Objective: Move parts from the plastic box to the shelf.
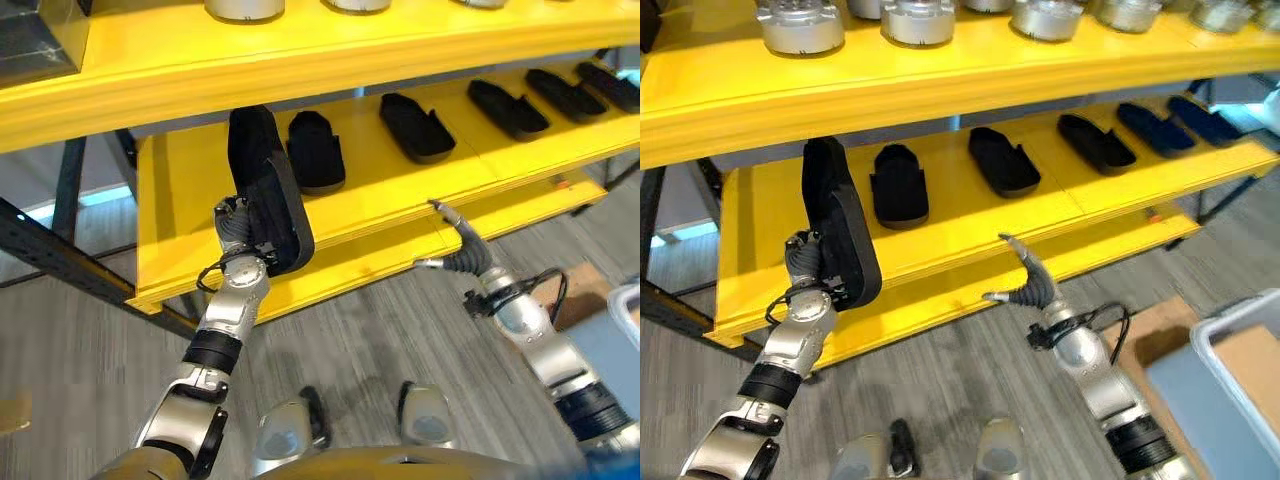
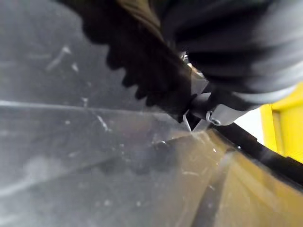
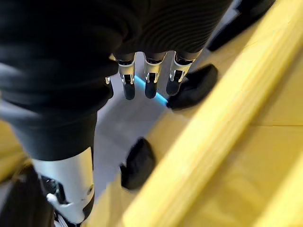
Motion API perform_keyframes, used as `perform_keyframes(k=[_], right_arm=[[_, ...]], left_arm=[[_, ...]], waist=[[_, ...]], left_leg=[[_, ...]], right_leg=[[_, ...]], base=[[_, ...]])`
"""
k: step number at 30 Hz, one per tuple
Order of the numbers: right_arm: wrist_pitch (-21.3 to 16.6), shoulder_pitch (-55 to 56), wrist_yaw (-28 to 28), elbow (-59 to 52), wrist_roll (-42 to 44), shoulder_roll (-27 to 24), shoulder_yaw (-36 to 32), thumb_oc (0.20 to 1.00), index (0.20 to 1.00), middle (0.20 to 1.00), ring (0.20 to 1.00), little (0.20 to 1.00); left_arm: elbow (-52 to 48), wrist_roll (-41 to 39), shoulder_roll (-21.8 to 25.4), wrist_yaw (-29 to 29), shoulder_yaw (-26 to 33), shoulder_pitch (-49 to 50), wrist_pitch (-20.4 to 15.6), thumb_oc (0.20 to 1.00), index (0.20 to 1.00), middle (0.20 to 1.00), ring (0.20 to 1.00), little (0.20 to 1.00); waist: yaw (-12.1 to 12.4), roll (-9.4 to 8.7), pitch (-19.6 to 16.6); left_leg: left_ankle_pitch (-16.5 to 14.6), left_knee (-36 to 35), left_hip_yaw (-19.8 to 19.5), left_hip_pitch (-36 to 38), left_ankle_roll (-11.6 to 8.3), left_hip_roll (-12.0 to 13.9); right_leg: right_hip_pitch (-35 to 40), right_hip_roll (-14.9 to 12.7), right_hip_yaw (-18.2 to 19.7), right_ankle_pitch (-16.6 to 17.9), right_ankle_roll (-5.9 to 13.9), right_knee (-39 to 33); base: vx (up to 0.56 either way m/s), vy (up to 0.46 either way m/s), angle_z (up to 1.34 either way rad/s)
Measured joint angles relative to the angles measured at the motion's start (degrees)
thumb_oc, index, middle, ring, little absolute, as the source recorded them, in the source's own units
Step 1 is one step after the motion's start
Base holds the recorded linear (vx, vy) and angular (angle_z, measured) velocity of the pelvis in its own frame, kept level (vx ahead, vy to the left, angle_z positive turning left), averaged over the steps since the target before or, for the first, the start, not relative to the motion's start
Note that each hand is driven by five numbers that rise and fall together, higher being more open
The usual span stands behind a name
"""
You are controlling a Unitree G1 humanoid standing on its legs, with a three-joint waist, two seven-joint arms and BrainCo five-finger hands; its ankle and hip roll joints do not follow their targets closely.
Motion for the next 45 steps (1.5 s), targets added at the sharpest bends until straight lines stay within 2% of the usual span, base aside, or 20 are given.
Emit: perform_keyframes(k=[1, 2, 4, 5, 7, 8, 9, 10, 11, 13, 15, 17, 19, 24, 25, 28, 32, 34, 37, 45], right_arm=[[-0.85, 0.34, 0.16, -0.37, 0.0, -0.07, -0.7, 1.0, 1.0, 1.0, 1.0, 1.0], [-1.74, 1.0, 0.26, -1.01, -0.03, 0.19, -0.79, 1.0, 1.0, 1.0, 1.0, 1.0], [-2.26, 3.05, 0.43, -1.55, -0.01, 0.43, -1.54, 1.0, 1.0, 1.0, 1.0, 1.0], [-2.31, 3.83, 0.61, -1.78, -0.01, 0.4, -2.16, 1.0, 1.0, 1.0, 1.0, 1.0], [-2.55, 2.64, 1.1, -2.76, 0.02, 0.38, -3.2, 1.0, 1.0, 1.0, 1.0, 1.0], [-2.76, 2.29, 1.35, -3.85, 0.01, 0.38, -3.35, 1.0, 1.0, 1.0, 1.0, 1.0], [-3.27, 2.32, 1.66, -4.52, 0.01, 0.34, -3.45, 1.0, 1.0, 1.0, 1.0, 1.0], [-3.32, 2.45, 2.06, -4.81, 0.01, 0.11, -3.58, 1.0, 1.0, 1.0, 1.0, 1.0], [-3.32, 2.59, 2.33, -4.91, 0.0, -0.44, -3.95, 1.0, 1.0, 1.0, 1.0, 1.0], [-3.31, 2.26, 2.36, -4.91, -0.02, -1.89, -4.21, 1.0, 1.0, 1.0, 1.0, 1.0], [-3.31, 1.87, 1.87, -4.87, -0.03, -3.15, -4.7, 1.0, 1.0, 1.0, 1.0, 1.0], [-3.3, 1.79, 1.12, -4.87, -0.03, -3.73, -5.04, 1.0, 1.0, 1.0, 1.0, 1.0], [-3.31, 1.98, 0.58, -4.9, -0.03, -4.2, -5.41, 1.0, 1.0, 1.0, 1.0, 1.0], [-4.19, 2.01, 0.18, -5.01, -0.05, -4.52, -5.51, 1.0, 1.0, 1.0, 1.0, 1.0], [-4.36, 2.09, 0.18, -5.01, -0.06, -4.56, -5.51, 1.0, 1.0, 1.0, 1.0, 1.0], [-4.67, 2.65, -0.05, -5.07, -0.05, -5.17, -6.31, 1.0, 1.0, 1.0, 1.0, 1.0], [-5.36, 1.15, -1.23, -5.04, -0.07, -6.84, -6.45, 1.0, 1.0, 1.0, 1.0, 1.0], [-5.79, -4.29, -2.67, -5.38, -0.04, -11.5, -7.07, 1.0, 1.0, 1.0, 1.0, 1.0], [-5.76, -7.62, -3.05, -6.4, 0.0, -11.78, -7.07, 1.0, 1.0, 1.0, 1.0, 1.0], [-5.59, -8.92, -4.29, -7.95, 0.01, -15.92, -7.1, 1.0, 1.0, 1.0, 1.0, 1.0]], left_arm=[[0.27, 0.03, 0.27, 0.02, 0.29, 0.1, -0.02, 0.2, 0.2, 0.2, 0.2, 0.2], [2.57, 0.02, -0.08, 0.0, 0.43, -0.59, -0.27, 0.2, 0.2, 0.2, 0.2, 0.2], [3.17, 0.0, -1.86, -0.02, 0.66, -0.26, -0.19, 0.2, 0.2, 0.2, 0.2, 0.2], [3.16, 0.0, -2.4, 0.06, 0.43, -0.25, -0.27, 0.2, 0.2, 0.2, 0.2, 0.2], [2.28, 0.0, -1.05, 0.38, 0.89, 0.94, -0.32, 0.2, 0.2, 0.2, 0.2, 0.2], [1.87, 0.0, -0.11, 0.39, 1.8, 2.21, -0.33, 0.2, 0.2, 0.2, 0.2, 0.2], [0.86, 0.0, 0.63, 0.42, 2.74, 3.69, -0.33, 0.2, 0.2, 0.2, 0.2, 0.2], [-0.03, -0.01, 0.77, 0.53, 3.28, 5.01, -0.35, 0.2, 0.2, 0.2, 0.2, 0.2], [-0.34, -0.01, 0.73, 1.0, 3.69, 5.57, -0.45, 0.2, 0.2, 0.2, 0.2, 0.2], [-0.35, -0.01, 0.32, 1.79, 3.32, 5.14, -0.73, 0.2, 0.2, 0.2, 0.2, 0.2], [-0.34, 0.0, 0.05, 2.02, 2.2, 3.91, -0.73, 0.2, 0.2, 0.2, 0.2, 0.2], [-0.34, 0.28, -0.52, 2.15, 1.42, 2.6, -0.68, 0.2, 0.2, 0.2, 0.2, 0.2], [-0.15, 2.22, -0.09, 2.41, 1.48, 1.57, -0.44, 0.2, 0.2, 0.2, 0.2, 0.2], [7.65, 4.32, 4.9, 2.56, 1.72, -3.68, -0.25, 0.2, 0.2, 0.2, 0.2, 0.2], [9.38, 4.35, 5.33, 2.8, 2.45, -4.13, -0.25, 0.2, 0.2, 0.2, 0.2, 0.2], [13.96, 4.29, 5.75, 4.69, 2.9, -6.55, -0.43, 0.2, 0.2, 0.2, 0.2, 0.2], [16.32, 4.31, 9.87, 7.28, 2.96, -12.81, -0.41, 0.2, 0.2, 0.2, 0.2, 0.2], [17.13, 4.43, 15.76, 9.09, 2.7, -16.88, 0.88, 0.2, 0.2, 0.2, 0.2, 0.2], [23.25, 4.31, 20.02, 9.15, 1.42, -21.31, 3.57, 0.2, 0.2, 0.2, 0.2, 0.2], [28.7, 4.47, 23.64, 10.44, -2.51, -30.56, 6.24, 0.2, 0.2, 0.2, 0.2, 0.2]], waist=[[-0.93, 0.14, 0.12], [-2.4, -0.9, -0.27], [-3.71, -0.47, -0.12], [-4.09, -0.69, -0.3], [-3.31, -1.19, -0.64], [-2.6, -1.25, -0.8], [-2.43, -1.18, -0.85], [-2.49, -0.6, -1.05], [-2.52, 0.07, -1.4], [-3.19, 0.6, -1.66], [-4.53, 0.62, -1.69], [-5.72, 0.59, -1.71], [-7.23, 0.54, -1.73], [-8.36, 0.24, -1.77], [-8.67, 0.18, -1.8], [-9.09, -0.03, -1.38], [-8.87, -1.26, 3.97], [-9.12, -1.02, 10.33], [-10.02, -0.82, 11.31], [-11.71, 0.34, 13.11]], left_leg=[[2.49, -2.67, -0.97, -0.06, -0.02, -0.65], [4.0, -5.29, -2.64, -0.44, 0.05, -2.9], [5.01, -6.06, -6.66, -0.46, 0.14, -4.56], [4.78, -6.89, -7.23, -0.2, 0.51, -4.74], [7.22, -10.37, -5.69, 1.29, 1.55, -4.88], [7.6, -11.61, -5.64, 2.11, 1.12, -5.24], [7.86, -12.43, -5.71, 2.92, 0.76, -5.26], [8.33, -13.71, -5.89, 3.64, 0.09, -4.8], [9.01, -15.17, -5.94, 4.21, -0.46, -4.12], [10.15, -16.89, -6.52, 4.42, -1.09, -2.77], [10.96, -17.71, -7.27, 4.18, -1.56, -1.78], [10.34, -18.6, -6.7, 4.63, -1.93, -1.25], [9.92, -18.52, -2.31, 5.36, -1.98, -0.4], [9.82, -17.47, -2.37, 6.49, -1.26, -1.85], [8.69, -16.93, -2.24, 6.8, -1.36, -2.28], [7.89, -13.94, -1.88, 4.71, -0.62, -2.75], [6.45, -6.55, -1.76, -2.81, 0.09, -2.39], [4.81, -0.68, -1.5, -8.86, 0.48, -1.3], [4.3, 0.96, -0.89, -10.95, 0.79, -1.05], [3.08, 3.79, -0.62, -15.04, 1.32, -0.85]], right_leg=[[0.31, 1.73, 1.31, 0.56, 0.95, -10.25], [0.55, 1.61, 4.95, 4.16, 3.02, -20.5], [3.69, 2.7, 9.05, 4.91, 3.28, -21.42], [5.68, 3.6, 9.07, 5.11, 3.05, -21.77], [8.58, 5.21, 7.67, 5.73, 2.15, -21.94], [9.75, 5.6, 7.65, 6.0, 1.68, -22.67], [11.07, 6.0, 7.81, 7.58, -0.24, -24.09], [11.96, 6.82, 7.74, 8.2, -2.13, -25.02], [12.1, 7.72, 7.68, 8.14, -3.03, -25.38], [12.14, 9.28, 6.95, 7.62, -4.19, -25.39], [12.17, 10.15, 6.21, 7.39, -4.48, -25.39], [12.72, 10.3, 5.21, 6.79, -5.42, -25.41], [13.56, 9.86, 4.23, 6.62, -5.6, -25.29], [12.66, 8.17, 4.91, 4.27, -3.93, -21.09], [12.71, 7.75, 5.48, 3.69, -3.38, -20.37], [10.54, 6.7, 6.02, 2.82, -2.72, -17.85], [5.34, 6.18, 7.14, 3.08, -2.82, -15.27], [1.39, 6.16, 7.82, 4.59, -3.19, -14.35], [-0.64, 6.1, 8.72, 4.96, -2.87, -13.81], [-4.82, 6.02, 9.56, 4.55, -3.14, -11.11]], base=[[0.33, -0.302, 0.34], [0.33, -0.294, 0.73], [0.22, -0.204, 1.17], [0.15, -0.135, 1.23], [0.15, -0.093, 0.66], [0.13, -0.047, 0.12], [0.08, -0.014, -0.05], [0.04, 0.004, -0.03], [0.0, 0.0, 0.0], [0.0, 0.008, 0.1], [0.05, 0.032, 0.22], [0.06, 0.064, 0.23], [0.06, 0.108, 0.27], [0.11, 0.12, 0.03], [0.09, 0.104, -0.11], [-0.1, 0.054, -0.01], [-0.2, 0.03, 0.02], [-0.24, 0.093, -0.07], [-0.1, 0.082, -0.07], [-0.06, 0.058, -0.02]])
